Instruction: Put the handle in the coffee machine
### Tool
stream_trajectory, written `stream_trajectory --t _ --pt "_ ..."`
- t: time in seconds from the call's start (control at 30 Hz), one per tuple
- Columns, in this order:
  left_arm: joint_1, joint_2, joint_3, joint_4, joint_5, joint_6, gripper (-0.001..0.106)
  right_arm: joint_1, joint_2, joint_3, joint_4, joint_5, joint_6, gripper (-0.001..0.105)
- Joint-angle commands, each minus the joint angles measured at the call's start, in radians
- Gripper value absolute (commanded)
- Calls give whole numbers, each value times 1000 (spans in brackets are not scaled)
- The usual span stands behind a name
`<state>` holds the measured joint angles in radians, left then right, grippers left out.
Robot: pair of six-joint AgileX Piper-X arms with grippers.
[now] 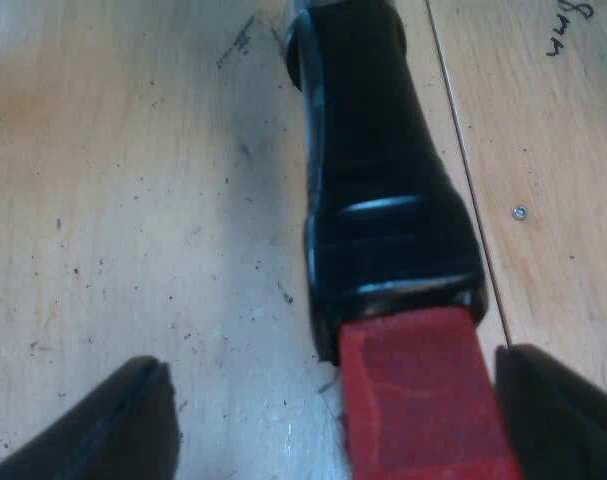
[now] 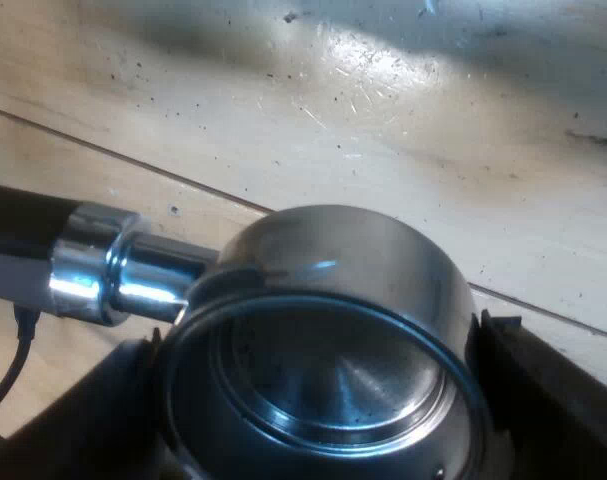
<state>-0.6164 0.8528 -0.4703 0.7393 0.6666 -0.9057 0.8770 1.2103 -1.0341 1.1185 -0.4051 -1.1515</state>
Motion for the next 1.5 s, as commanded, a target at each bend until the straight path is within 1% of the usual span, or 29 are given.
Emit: stream_trajectory --t 0.03,0.07,0.1,0.13,0.2,0.4,0.53,0.6,0.63,0.7,0.77,0.83,0.9,1.0,1.07,1.43,1.47,1.5 --pt "-5 -1 -1 2 23 -10 57 -2 -14 -18 -23 -17 -1 0" --pt "-5 -1 -1 2 24 -10 55 -2 -14 -18 -25 -17 6 0" --pt "-5 -1 -1 2 22 -10 45 -2 -14 -18 -33 -17 15 0" --pt "-5 -1 -1 2 20 -10 44 -2 -14 -18 -39 -17 19 0" --pt "-5 -1 -1 2 21 -10 38 -2 -14 -18 -55 -17 27 0" --pt "-5 -1 -1 2 21 -10 30 -2 -14 -18 -89 -17 52 0" --pt "-5 -1 -1 2 21 -10 23 -2 -14 -18 -89 -17 52 0" --pt "-5 -1 -1 2 21 -10 13 -2 -14 -18 -89 -17 52 0" --pt "-5 -1 -1 2 21 -8 11 -2 -14 -18 -89 -17 52 0" --pt "-5 -1 -1 6 21 -8 2 -2 -14 -18 -89 -17 55 0" --pt "-5 -1 -1 19 17 -8 0 -2 -14 -18 -89 -17 55 0" --pt "-5 -1 -1 46 -4 1 0 -2 -14 -18 -89 -17 55 0" --pt "-5 -1 -1 80 -64 17 0 -2 -14 -18 -89 -17 55 0" --pt "-5 -1 -1 88 -117 30 0 -2 -14 -18 -89 -17 55 0" --pt "-5 -1 -1 88 -117 44 0 -2 -14 -18 -89 -17 55 0" --pt "-5 -1 -1 88 -106 45 0 -2 -14 -18 -93 -15 55 0" --pt "-5 -1 -1 88 -100 45 0 -2 -14 -18 -97 -6 55 4" --pt "-5 -1 -1 88 -92 43 0 -2 -14 -18 -98 0 55 11"
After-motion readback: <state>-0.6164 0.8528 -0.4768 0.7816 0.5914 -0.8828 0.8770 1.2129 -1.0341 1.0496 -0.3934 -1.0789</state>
